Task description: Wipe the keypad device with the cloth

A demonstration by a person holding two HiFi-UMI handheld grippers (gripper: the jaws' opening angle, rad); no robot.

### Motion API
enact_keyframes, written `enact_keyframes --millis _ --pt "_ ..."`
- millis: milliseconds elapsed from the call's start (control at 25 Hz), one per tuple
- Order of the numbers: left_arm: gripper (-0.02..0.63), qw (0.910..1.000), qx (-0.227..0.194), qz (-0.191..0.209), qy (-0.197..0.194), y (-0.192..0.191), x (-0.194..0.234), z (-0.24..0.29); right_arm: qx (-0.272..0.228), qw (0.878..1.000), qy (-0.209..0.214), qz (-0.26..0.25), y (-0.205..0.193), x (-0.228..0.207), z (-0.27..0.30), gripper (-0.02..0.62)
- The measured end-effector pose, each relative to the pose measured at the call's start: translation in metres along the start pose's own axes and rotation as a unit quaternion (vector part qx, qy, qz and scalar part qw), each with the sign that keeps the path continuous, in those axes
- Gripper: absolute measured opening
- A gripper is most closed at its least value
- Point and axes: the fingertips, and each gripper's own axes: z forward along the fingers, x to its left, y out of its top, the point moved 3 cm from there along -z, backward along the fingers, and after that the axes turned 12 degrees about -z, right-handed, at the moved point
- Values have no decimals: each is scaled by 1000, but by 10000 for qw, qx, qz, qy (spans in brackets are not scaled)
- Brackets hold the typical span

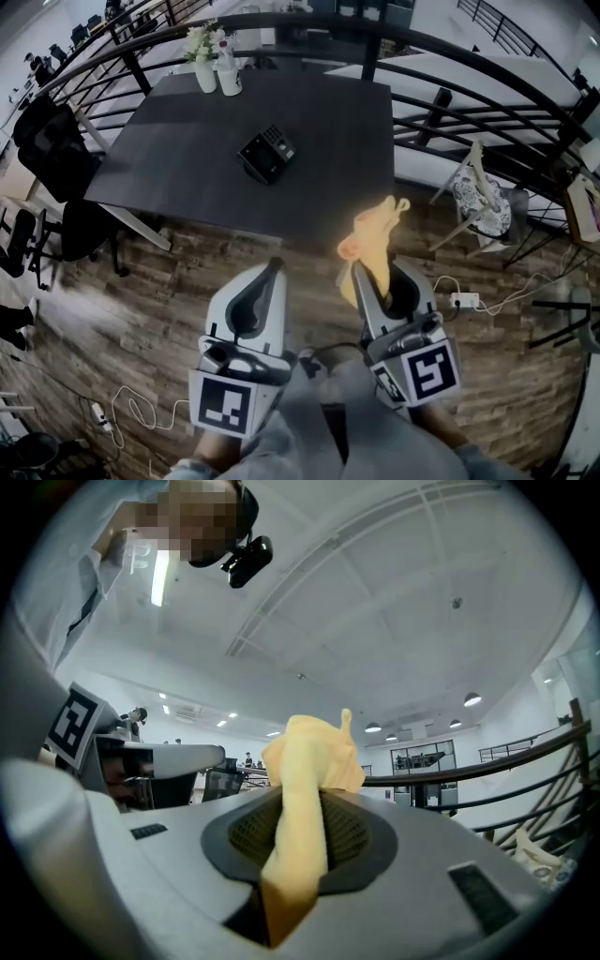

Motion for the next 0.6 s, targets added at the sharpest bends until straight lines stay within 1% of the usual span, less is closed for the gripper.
enact_keyframes --millis 160,280,400,480,600 --pt "14 10000 22 -9 34 0 12 3 64 10000 -12 -4 0 3 9 100" --pt "14 9999 -37 -55 86 2 18 4 118 9999 5 -51 -1 6 10 101" --pt "14 9997 -66 -193 138 2 23 5 84 9999 -4 -62 -2 6 13 100" --pt "14 9993 -83 -310 175 0 26 5 167 9998 28 -103 -4 5 13 100" --pt "14 9990 -105 -352 246 -3 32 6 204 9996 55 -182 -5 2 17 101"
